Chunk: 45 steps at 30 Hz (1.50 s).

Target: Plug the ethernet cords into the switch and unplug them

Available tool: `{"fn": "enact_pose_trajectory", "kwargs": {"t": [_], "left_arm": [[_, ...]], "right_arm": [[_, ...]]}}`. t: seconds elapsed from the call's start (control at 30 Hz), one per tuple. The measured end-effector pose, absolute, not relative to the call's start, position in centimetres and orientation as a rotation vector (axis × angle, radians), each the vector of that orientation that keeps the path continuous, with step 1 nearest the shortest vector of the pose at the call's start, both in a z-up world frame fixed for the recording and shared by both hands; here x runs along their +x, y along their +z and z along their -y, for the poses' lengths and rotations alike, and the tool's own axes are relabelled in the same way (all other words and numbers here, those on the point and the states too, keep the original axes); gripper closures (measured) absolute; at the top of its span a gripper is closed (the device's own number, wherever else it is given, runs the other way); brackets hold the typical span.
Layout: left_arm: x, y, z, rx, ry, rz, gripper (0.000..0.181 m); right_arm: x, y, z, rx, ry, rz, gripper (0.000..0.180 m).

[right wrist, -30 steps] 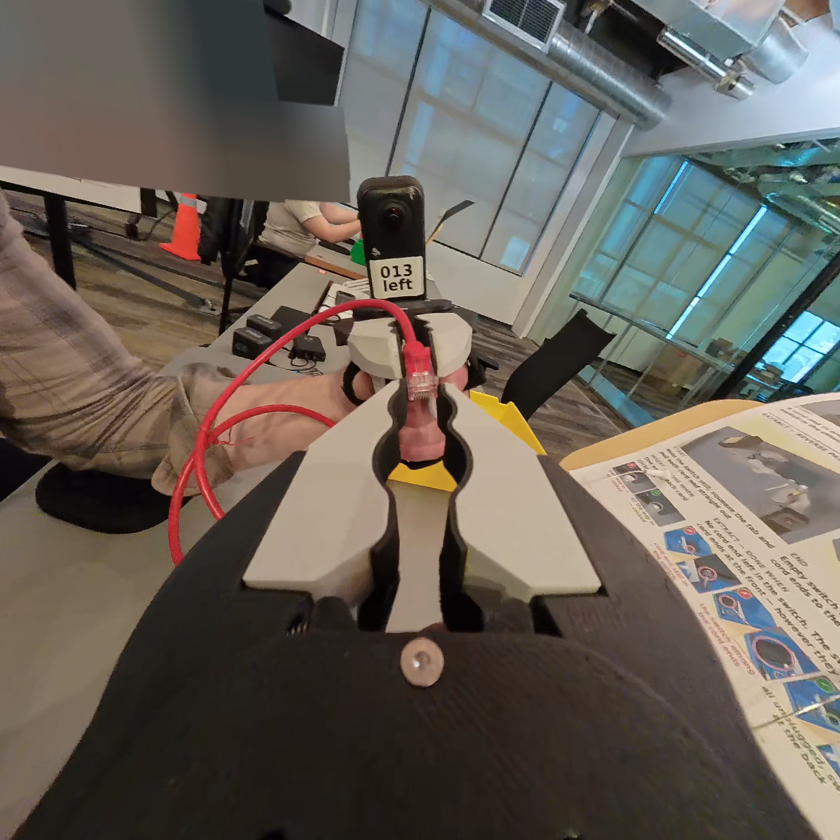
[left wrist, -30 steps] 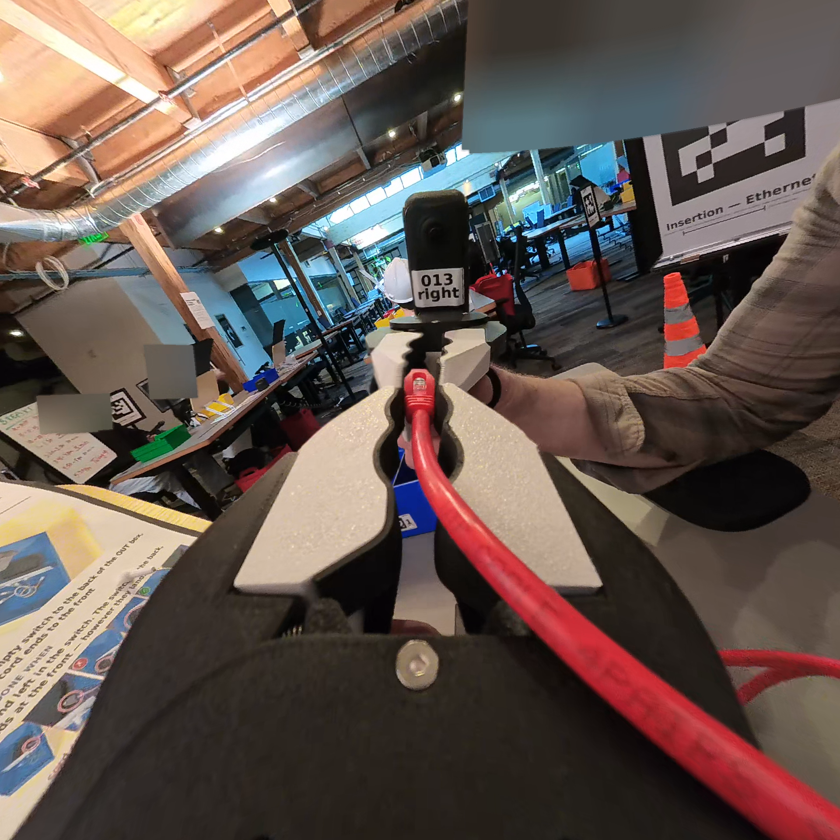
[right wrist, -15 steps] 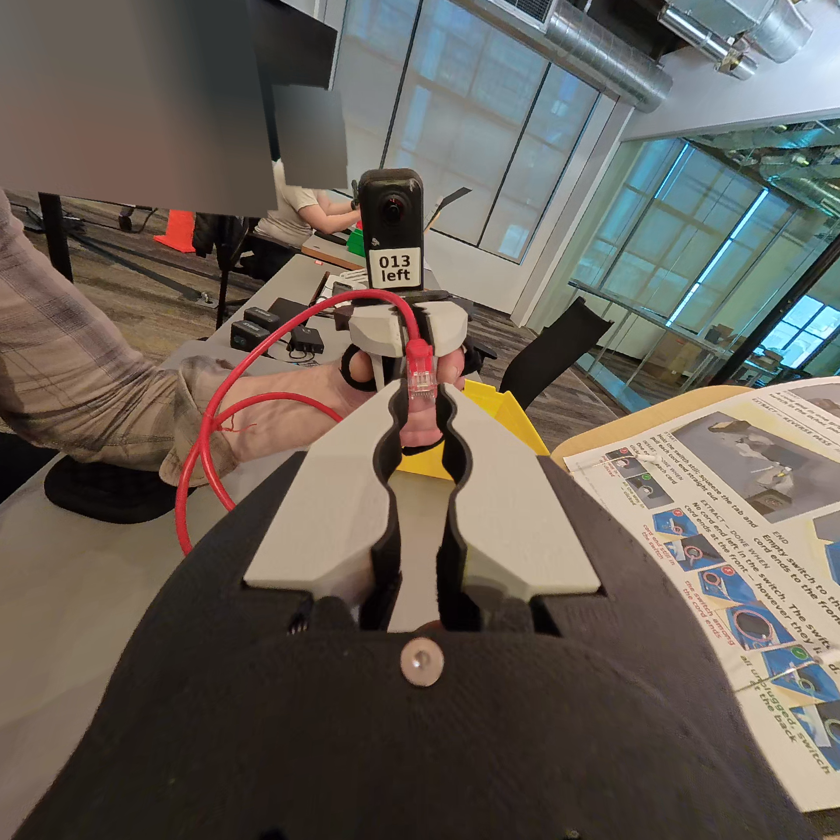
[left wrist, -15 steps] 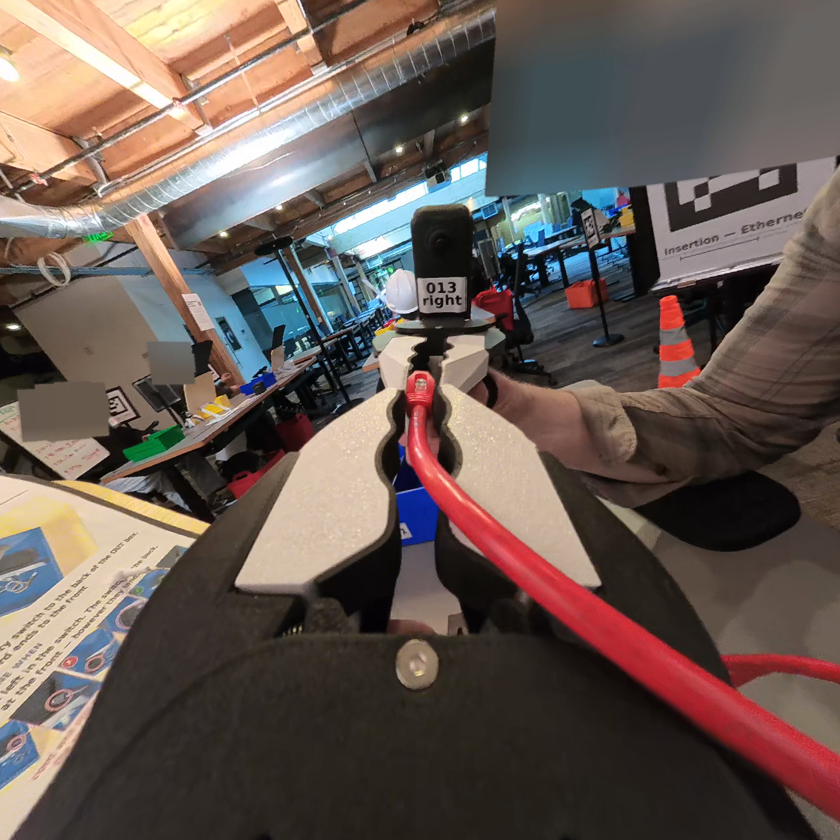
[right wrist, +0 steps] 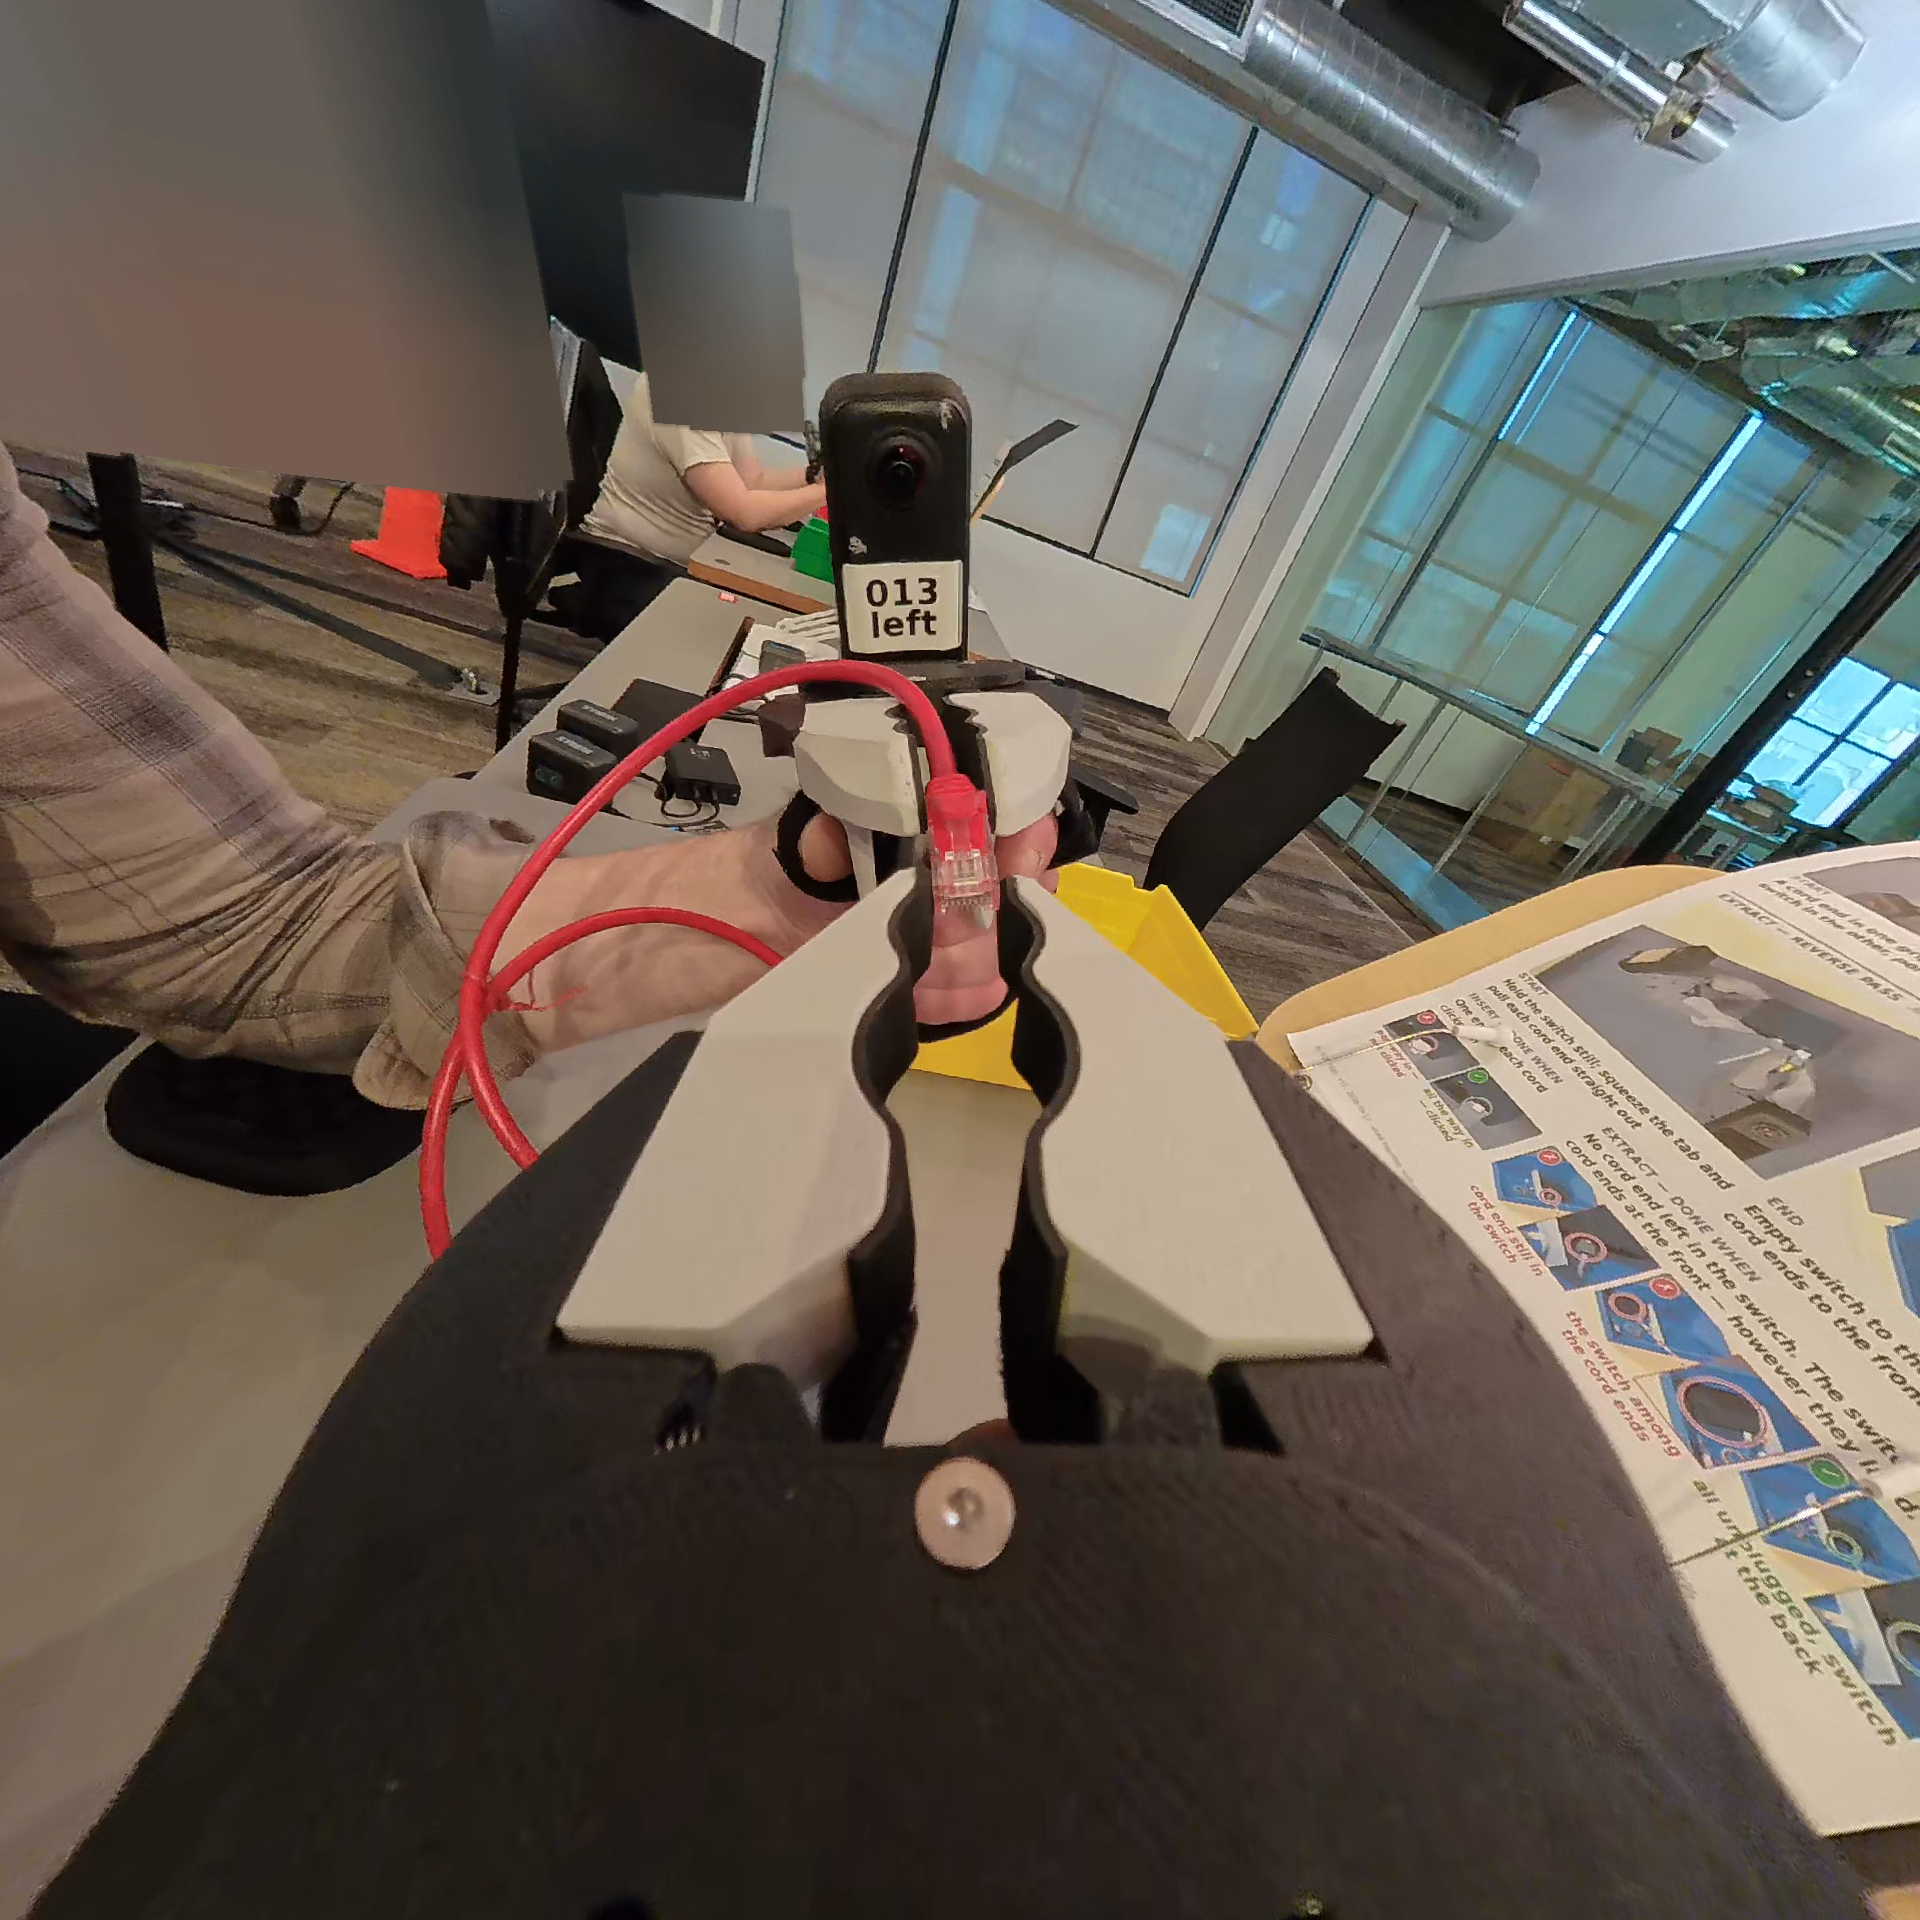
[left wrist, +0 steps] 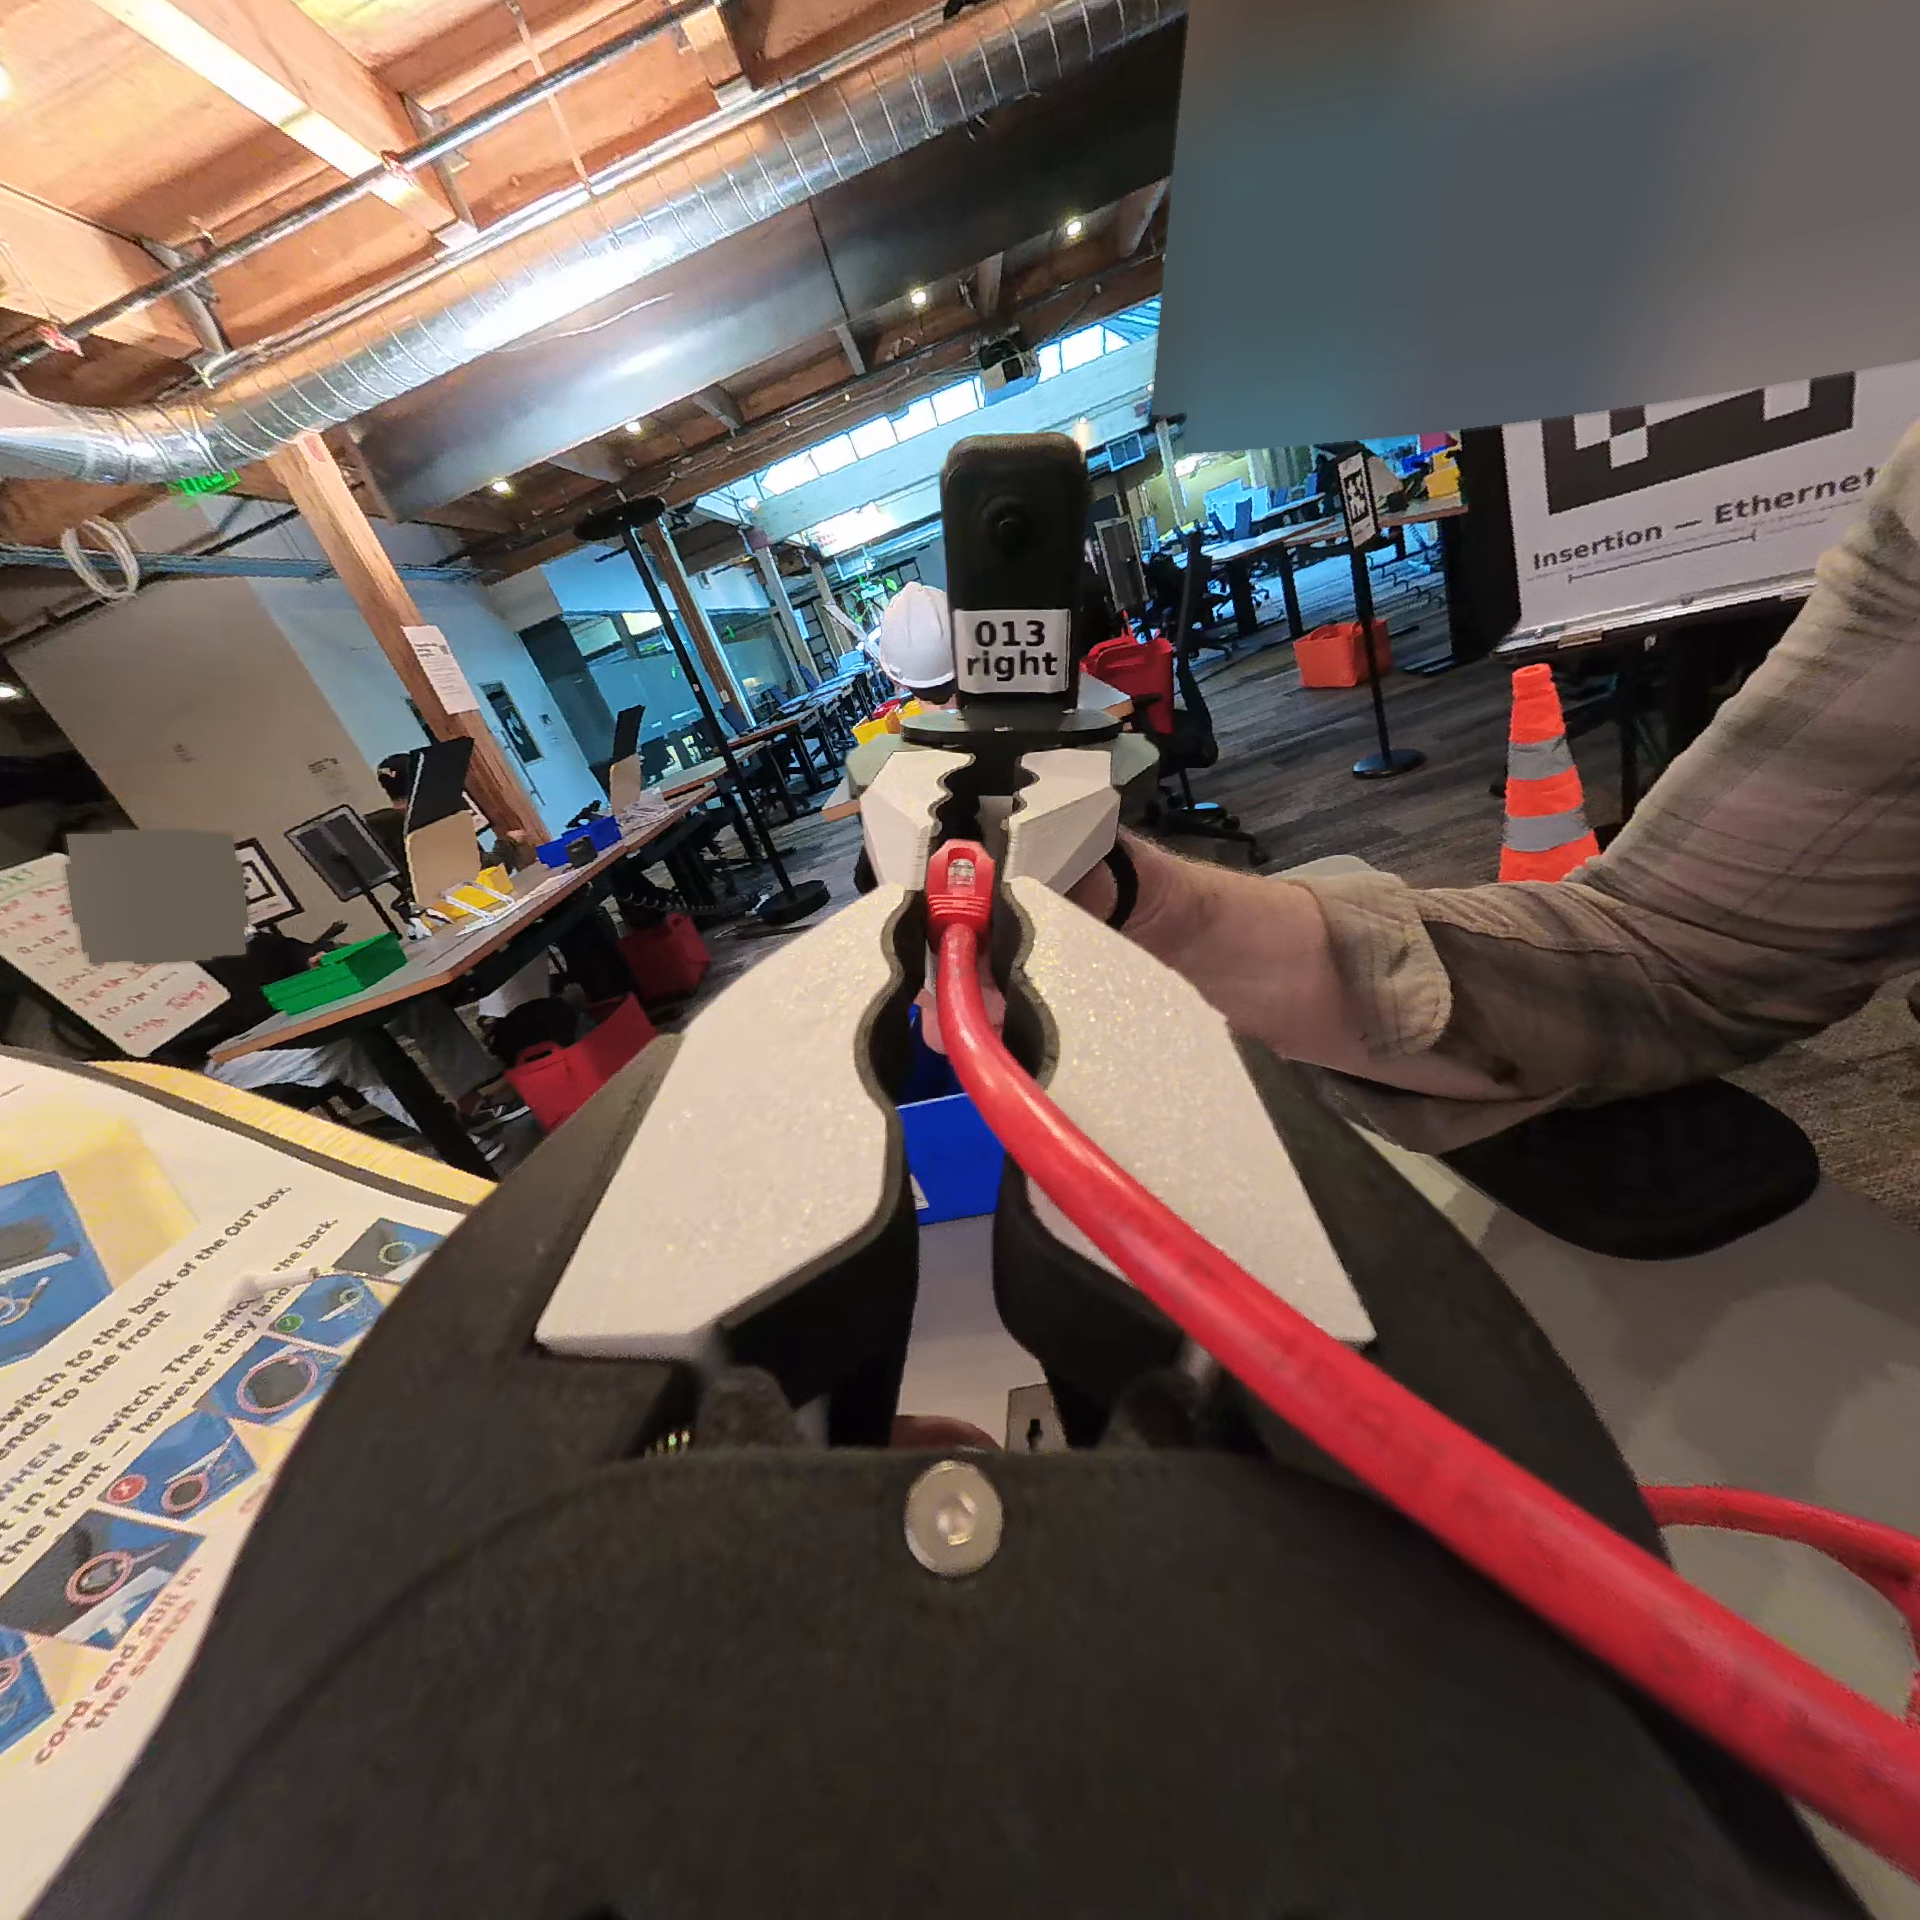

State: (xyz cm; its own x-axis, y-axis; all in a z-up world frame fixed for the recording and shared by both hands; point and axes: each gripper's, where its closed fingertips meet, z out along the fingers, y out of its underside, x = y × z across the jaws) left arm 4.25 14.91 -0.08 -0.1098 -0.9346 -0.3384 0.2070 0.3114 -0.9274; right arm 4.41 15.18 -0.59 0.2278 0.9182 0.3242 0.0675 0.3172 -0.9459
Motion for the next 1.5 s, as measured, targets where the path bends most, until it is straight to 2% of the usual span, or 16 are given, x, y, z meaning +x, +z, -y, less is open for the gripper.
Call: {"fn": "enact_pose_trajectory", "kwargs": {"t": [0.03, 0.27, 0.47, 0.63, 0.73, 0.87, 0.9, 1.0, 1.17, 1.5], "left_arm": [[4.2, -0.1, -15.1, -0.758, -1.137, -1.3, 0.168], [1.8, 0.5, -15.3, -0.7, -1.405, -1.249, 0.168], [-0.4, 0.3, -15.2, -0.608, -1.63, -1.24, 0.169], [0.1, -0.7, -16.9, -0.716, -1.626, -1.218, 0.169], [0.2, -1.2, -17.7, -0.766, -1.567, -1.212, 0.169], [-0.2, -1.1, -17.5, -0.76, -1.525, -1.229, 0.169], [-0.2, -1.1, -17.5, -0.764, -1.508, -1.235, 0.169], [-0.5, -1.1, -17.4, -0.766, -1.479, -1.254, 0.169], [-0.7, -1.1, -17.5, -0.776, -1.442, -1.259, 0.169], [-0.8, -0.9, -16.7, -0.754, -1.399, -1.292, 0.169]], "right_arm": [[4.4, -0.5, -15.4, -1.096, 0.778, 1.179, 0.17], [5.1, -0.4, -16.2, -1.13, 0.775, 1.141, 0.155], [5.3, -0.6, -16.5, -1.139, 0.792, 1.134, 0.155], [5.8, -0.5, -17.2, -1.177, 0.755, 1.118, 0.153], [6.2, -0.5, -17.4, -1.239, 0.738, 1.14, 0.147], [7.3, -2.0, -18.2, -1.411, 0.577, 1.225, 0.126], [7.7, -2.8, -18.3, -1.463, 0.542, 1.244, 0.113], [8.8, -6.5, -17.5, -1.588, 0.484, 1.32, 0.104], [11.6, -14.9, -16.7, -1.852, 0.388, 1.371, 0.068], [14.9, -27.3, -17.6, -2.178, 0.224, 1.574, 0.073]]}}
